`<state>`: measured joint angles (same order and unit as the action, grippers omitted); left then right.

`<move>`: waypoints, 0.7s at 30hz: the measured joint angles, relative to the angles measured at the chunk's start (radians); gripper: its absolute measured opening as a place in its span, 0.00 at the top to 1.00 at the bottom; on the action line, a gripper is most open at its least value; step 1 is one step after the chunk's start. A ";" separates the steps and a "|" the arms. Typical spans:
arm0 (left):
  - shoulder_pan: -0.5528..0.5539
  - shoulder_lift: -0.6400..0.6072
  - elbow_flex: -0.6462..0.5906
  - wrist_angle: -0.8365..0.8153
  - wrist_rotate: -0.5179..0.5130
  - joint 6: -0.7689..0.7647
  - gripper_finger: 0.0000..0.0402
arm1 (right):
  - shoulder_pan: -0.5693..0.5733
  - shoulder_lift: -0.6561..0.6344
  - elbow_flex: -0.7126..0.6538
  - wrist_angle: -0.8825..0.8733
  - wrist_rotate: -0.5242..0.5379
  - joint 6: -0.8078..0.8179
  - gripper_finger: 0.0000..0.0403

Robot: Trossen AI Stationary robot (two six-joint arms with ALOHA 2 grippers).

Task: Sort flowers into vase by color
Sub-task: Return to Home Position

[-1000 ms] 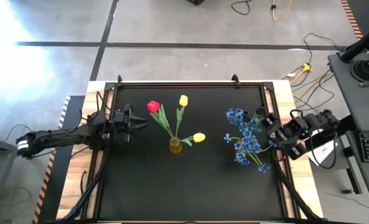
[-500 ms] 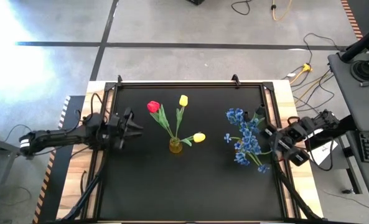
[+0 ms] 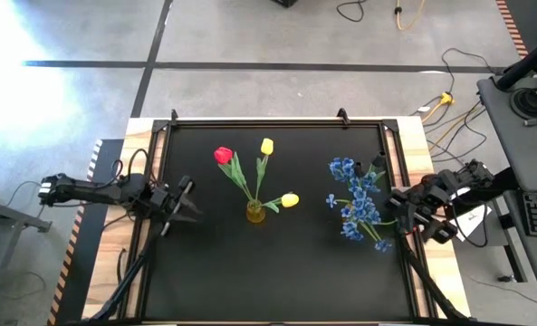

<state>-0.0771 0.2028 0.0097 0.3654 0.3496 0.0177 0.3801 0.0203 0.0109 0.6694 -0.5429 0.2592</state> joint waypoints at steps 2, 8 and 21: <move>-0.012 -0.003 0.000 0.001 -0.010 0.010 0.77 | 0.000 -0.001 0.000 0.005 -0.077 0.004 0.51; -0.014 -0.014 0.000 -0.015 -0.010 0.056 0.77 | 0.000 -0.003 0.000 0.056 -0.290 -0.001 0.51; -0.013 -0.011 0.000 -0.075 -0.095 -0.009 0.77 | 0.000 -0.004 -0.001 -0.125 -0.476 0.019 0.51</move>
<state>-0.0902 0.1920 0.0093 0.2908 0.2542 0.0091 0.3798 0.0165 0.0101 0.5444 -1.0194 0.2787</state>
